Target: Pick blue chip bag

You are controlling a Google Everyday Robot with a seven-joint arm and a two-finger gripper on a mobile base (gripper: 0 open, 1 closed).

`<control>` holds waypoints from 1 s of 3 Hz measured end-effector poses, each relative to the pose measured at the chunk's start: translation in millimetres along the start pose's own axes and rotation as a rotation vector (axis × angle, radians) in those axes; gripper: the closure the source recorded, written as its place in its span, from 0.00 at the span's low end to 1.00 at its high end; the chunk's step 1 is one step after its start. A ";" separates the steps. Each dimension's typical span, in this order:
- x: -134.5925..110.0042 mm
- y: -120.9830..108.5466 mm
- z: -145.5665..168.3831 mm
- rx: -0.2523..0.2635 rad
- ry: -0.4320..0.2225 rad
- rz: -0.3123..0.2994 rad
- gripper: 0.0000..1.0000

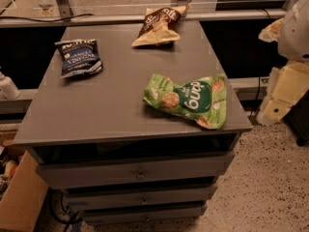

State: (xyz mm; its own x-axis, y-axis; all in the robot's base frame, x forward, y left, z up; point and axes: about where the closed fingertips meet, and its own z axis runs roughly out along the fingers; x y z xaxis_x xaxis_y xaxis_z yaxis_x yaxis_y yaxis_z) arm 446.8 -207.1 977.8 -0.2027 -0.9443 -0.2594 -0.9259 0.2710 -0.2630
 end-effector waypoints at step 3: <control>-131.1 -40.1 55.0 0.023 -0.313 -0.114 0.00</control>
Offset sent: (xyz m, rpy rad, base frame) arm 0.1045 0.1225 -0.0053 0.2516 -0.1716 0.2161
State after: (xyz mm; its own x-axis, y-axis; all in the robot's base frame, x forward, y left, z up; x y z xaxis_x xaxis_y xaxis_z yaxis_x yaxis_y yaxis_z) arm 528.0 -83.9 971.2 0.0131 -0.8665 -0.4990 -0.9289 0.1742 -0.3269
